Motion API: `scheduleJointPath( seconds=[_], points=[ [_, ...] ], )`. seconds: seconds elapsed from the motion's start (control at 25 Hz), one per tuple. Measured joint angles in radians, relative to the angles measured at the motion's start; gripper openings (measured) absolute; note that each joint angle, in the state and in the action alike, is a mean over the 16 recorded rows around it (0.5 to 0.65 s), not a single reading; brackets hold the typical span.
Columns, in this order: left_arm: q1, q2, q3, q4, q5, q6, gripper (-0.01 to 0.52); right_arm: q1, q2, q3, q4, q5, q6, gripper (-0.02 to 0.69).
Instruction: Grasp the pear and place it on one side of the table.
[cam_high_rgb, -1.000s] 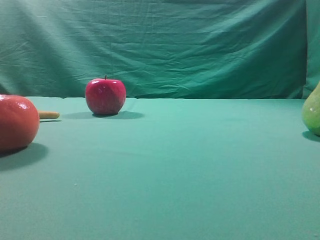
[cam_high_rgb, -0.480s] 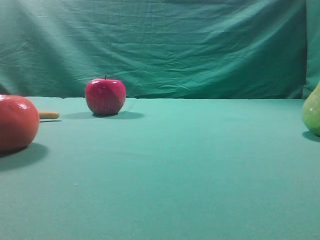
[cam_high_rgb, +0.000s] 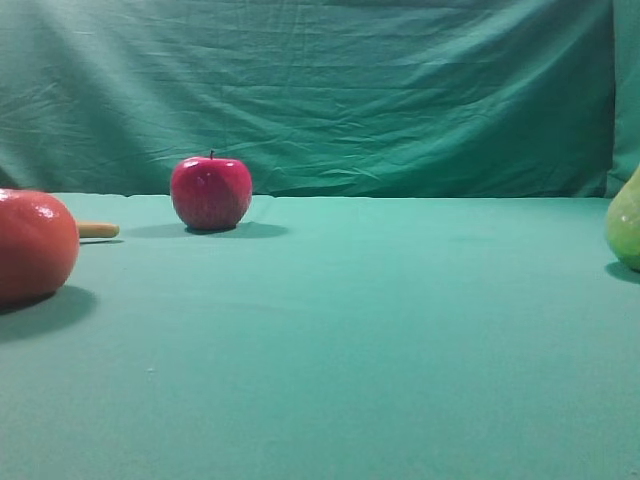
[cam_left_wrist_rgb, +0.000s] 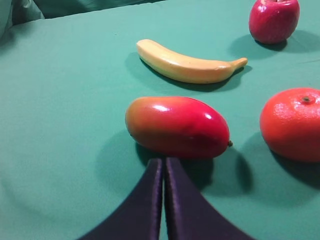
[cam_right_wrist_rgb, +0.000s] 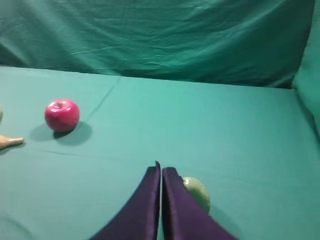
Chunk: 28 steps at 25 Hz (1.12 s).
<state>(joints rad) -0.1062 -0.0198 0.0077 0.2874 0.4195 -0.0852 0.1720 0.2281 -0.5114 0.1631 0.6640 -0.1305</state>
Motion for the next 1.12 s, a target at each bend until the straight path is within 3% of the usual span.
scheduleJointPath(
  seconds=[0.44, 1.12],
  points=[
    [0.000, 0.000, 0.000, 0.000, 0.000, 0.000, 0.000, 0.000, -0.170, 0.370, -0.067, -0.249, 0.016, 0.000],
    [0.000, 0.000, 0.000, 0.000, 0.000, 0.000, 0.000, 0.000, -0.237, 0.535, -0.069, -0.244, 0.081, 0.000]
  ],
)
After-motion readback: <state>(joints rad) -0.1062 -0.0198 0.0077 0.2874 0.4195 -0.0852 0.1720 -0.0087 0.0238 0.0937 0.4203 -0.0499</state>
